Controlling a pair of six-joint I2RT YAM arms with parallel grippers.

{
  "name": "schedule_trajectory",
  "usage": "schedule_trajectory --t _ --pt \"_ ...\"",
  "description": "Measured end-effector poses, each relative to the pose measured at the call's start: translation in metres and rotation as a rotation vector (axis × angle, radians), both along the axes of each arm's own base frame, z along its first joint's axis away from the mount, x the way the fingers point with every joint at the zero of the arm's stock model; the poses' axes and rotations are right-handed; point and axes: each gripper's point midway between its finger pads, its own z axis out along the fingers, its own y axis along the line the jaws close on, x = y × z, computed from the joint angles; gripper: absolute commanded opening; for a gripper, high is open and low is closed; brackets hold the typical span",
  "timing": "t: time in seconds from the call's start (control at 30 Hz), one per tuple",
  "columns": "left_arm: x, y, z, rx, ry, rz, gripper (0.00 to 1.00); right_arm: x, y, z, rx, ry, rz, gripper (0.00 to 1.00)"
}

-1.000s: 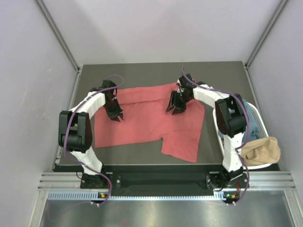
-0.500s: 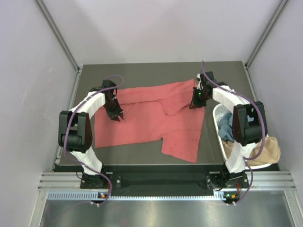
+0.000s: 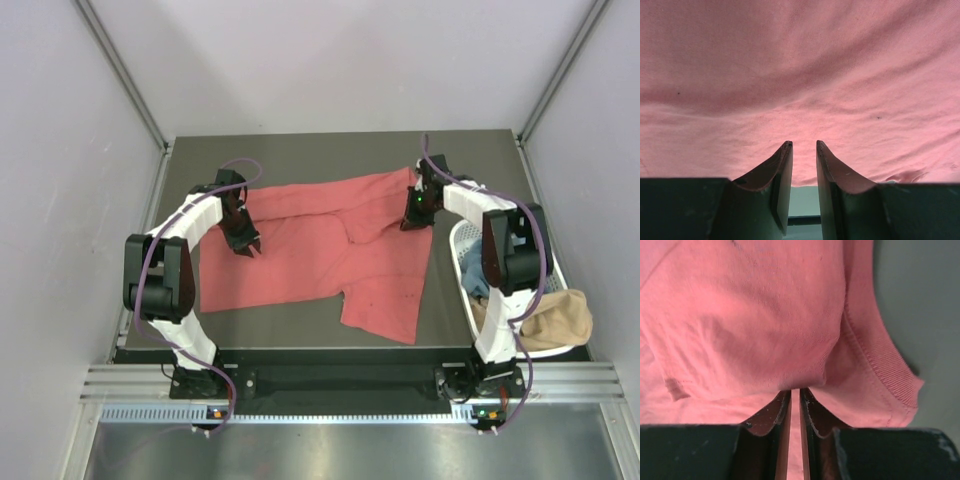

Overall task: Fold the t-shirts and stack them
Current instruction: Fold the tshirt

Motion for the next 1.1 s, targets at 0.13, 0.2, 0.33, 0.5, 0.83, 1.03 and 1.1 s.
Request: schedule_trajectory --t 0.13,0.2,0.33,0.5,0.83,1.03,1.1 --pt "0.0 0.0 0.0 0.0 0.0 0.0 0.31 0.013 -0.003 0.004 -0.009 -0.029 -0.013 0.14" --pt "0.0 0.0 0.0 0.0 0.0 0.0 0.31 0.018 -0.005 0.007 -0.011 -0.041 -0.02 0.15" --pt "0.0 0.0 0.0 0.0 0.0 0.0 0.31 0.026 -0.006 0.006 -0.012 -0.05 -0.028 0.17" --pt "0.0 0.0 0.0 0.0 0.0 0.0 0.31 0.026 -0.008 -0.001 -0.016 -0.033 -0.031 0.21" --pt "0.0 0.0 0.0 0.0 0.0 0.0 0.31 0.026 -0.009 -0.007 -0.027 -0.02 -0.036 0.2" --pt "0.0 0.0 0.0 0.0 0.0 0.0 0.31 0.026 -0.01 -0.008 -0.028 -0.019 -0.039 0.09" --pt "0.0 0.0 0.0 0.0 0.0 0.0 0.31 0.026 -0.01 -0.008 -0.027 -0.019 -0.039 0.02"
